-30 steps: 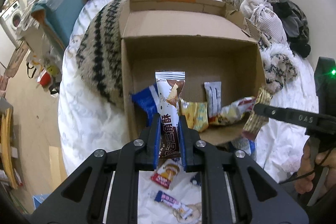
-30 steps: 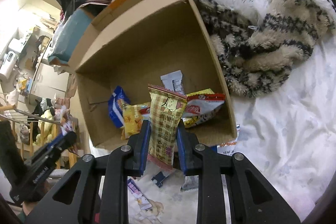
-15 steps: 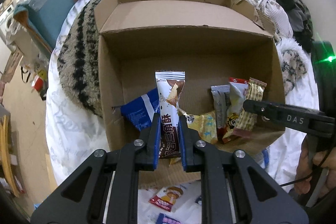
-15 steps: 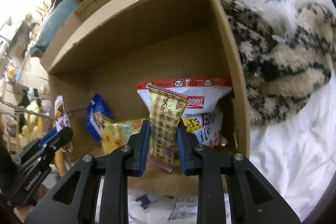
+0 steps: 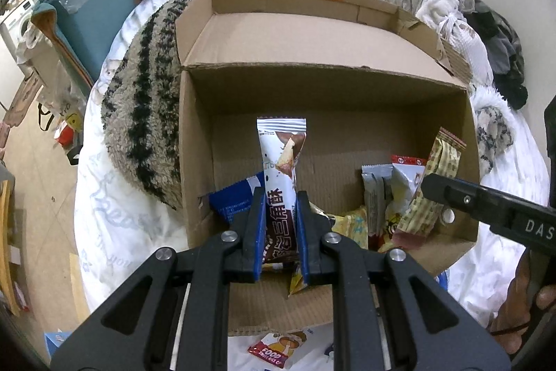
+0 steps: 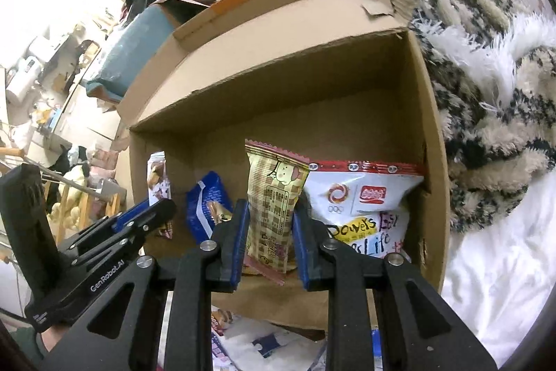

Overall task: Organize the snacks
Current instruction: 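Carry both bars into the box and open both tools to drop them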

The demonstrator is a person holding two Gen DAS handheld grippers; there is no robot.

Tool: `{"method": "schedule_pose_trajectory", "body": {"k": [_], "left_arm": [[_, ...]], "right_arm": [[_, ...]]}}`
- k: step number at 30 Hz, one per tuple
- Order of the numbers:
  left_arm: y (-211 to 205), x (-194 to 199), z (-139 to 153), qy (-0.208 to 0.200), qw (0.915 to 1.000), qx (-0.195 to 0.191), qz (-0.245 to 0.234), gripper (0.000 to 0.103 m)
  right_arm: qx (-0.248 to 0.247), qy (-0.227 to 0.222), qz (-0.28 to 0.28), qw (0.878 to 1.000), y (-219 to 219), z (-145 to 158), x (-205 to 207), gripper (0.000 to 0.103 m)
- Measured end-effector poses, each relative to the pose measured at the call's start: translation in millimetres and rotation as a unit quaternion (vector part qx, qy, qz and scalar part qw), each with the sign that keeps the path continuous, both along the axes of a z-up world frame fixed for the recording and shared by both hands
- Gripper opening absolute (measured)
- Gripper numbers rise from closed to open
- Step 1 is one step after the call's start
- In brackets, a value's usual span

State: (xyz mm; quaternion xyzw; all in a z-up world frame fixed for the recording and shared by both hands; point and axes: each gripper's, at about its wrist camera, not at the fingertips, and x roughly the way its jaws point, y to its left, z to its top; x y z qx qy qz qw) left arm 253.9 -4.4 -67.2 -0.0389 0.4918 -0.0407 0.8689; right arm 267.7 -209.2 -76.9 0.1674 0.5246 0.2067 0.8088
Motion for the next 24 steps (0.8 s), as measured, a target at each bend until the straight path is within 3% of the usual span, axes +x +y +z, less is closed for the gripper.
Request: {"method": "schedule_pose_trajectory", "body": {"k": [12,14,16,18,19,21,24], "left_arm": [[-2.2,-2.2,-2.6,-0.01,0.9999,0.003,0.003,0.015],[-1.4,-2.5,-2.2,-0.008,1.0,0.0,0.002,0.024],[0.7,-3.2,-1.7,-0.007,0.9999,-0.008,0.008,0.058],[3.2,-5.7,1.3,-0.015,0.9996,-0.019,0.013,0.07],[3.9,-6.6,2.9,-0.018,0.9995,-0.022,0.015,0.074],[3.5,-7.1,4.5,-0.019,0.9995,-0.021,0.015,0.075],[3.7,-8.3,7.7,-0.028,0.9993,-0.022,0.014,0.075]], "right_arm": [[0.001,-0.007,0.006,1.0,9.1,2.1,2.8,0.026],[0.007,-0.008,0.002,1.0,6.5,3.2,2.9,0.029],[0.01,-0.01,-0.005,1.0,3.6,4.8,3.5,0.03],[0.015,-0.01,-0.009,1.0,0.5,5.6,3.6,0.039],[0.013,-0.012,-0.013,1.0,-0.2,6.3,3.4,0.056],[0.01,-0.023,-0.027,0.999,-5.3,9.3,2.1,0.073],[0.008,-0.03,-0.031,0.999,-7.8,12.3,2.5,0.073]]}}
